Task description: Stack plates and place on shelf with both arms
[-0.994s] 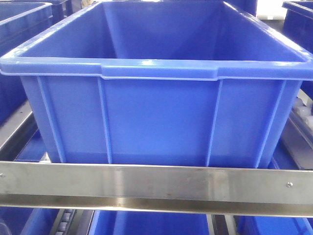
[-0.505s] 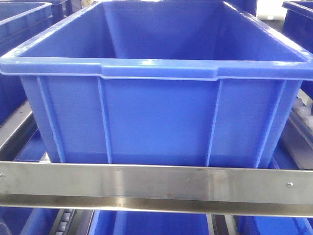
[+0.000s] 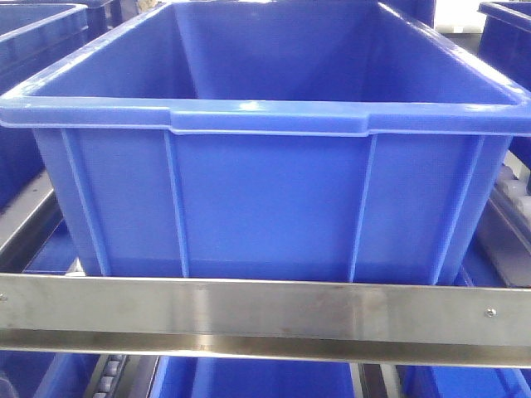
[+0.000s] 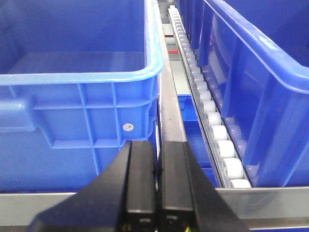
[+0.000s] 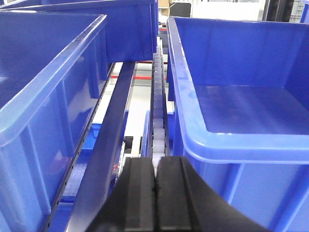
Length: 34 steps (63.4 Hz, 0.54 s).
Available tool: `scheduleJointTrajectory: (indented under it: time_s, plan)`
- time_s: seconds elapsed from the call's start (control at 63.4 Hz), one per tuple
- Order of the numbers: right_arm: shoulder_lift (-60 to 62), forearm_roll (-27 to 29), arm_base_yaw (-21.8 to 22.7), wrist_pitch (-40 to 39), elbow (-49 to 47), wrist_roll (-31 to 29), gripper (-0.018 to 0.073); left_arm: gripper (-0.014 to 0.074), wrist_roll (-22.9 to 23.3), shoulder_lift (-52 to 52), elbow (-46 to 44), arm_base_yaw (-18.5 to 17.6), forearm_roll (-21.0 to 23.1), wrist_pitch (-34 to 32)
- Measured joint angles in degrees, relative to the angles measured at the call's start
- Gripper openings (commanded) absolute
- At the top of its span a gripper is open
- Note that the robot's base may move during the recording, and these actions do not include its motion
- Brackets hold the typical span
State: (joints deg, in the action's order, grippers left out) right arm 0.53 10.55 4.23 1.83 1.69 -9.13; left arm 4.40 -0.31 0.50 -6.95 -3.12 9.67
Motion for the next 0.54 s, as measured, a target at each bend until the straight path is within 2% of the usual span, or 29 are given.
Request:
scheduleJointTrajectory:
  time_s: [0.537]
  plan:
    - [0.0,0.0,0.0,0.0,0.0,0.0,0.0057,0.0084,0.0,0.0,0.0,0.0,0.0,0.0]
